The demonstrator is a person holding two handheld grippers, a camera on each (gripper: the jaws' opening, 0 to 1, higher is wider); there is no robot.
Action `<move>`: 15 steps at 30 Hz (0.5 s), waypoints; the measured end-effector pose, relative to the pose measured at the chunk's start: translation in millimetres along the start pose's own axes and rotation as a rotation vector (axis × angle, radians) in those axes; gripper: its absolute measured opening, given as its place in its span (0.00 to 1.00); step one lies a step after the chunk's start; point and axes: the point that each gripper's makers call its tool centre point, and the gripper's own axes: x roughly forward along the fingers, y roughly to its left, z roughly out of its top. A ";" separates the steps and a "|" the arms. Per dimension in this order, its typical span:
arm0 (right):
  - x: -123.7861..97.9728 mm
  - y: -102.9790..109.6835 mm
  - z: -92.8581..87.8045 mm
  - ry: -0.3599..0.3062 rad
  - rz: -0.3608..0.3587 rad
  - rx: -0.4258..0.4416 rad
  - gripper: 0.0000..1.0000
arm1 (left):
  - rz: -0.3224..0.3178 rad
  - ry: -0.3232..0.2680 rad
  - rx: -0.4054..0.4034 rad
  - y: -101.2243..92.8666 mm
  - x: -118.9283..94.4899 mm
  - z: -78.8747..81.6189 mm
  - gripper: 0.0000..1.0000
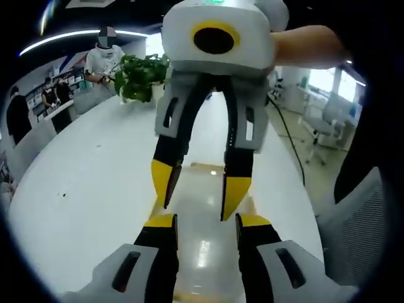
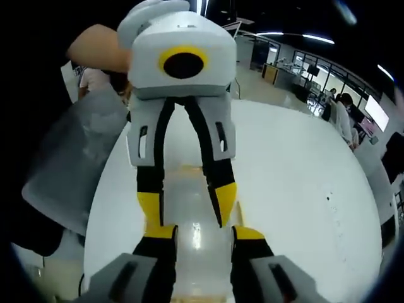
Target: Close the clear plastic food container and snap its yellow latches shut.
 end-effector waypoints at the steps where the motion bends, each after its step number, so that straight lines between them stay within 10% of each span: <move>1: 0.6 0.6 0.8 0.003 0.003 -0.006 0.31 | -0.001 0.003 0.000 -0.1 0.4 -0.7 0.34; 7: 7.1 -2.2 1.9 0.004 0.013 -0.002 0.41 | -0.019 0.017 0.009 -2.6 1.4 -2.6 0.35; 10: 7.1 -26.8 12.2 -0.066 -0.119 0.026 1.00 | -0.027 -0.026 0.043 -9.3 3.4 6.8 0.84; 12: 0.8 -24.1 14.4 -0.076 -0.078 0.037 0.88 | -0.045 -0.080 0.029 -16.2 2.9 15.4 0.99; 15: 3.4 -22.0 7.2 -0.035 -0.075 0.005 0.88 | -0.040 -0.018 0.048 -14.1 1.8 4.7 0.83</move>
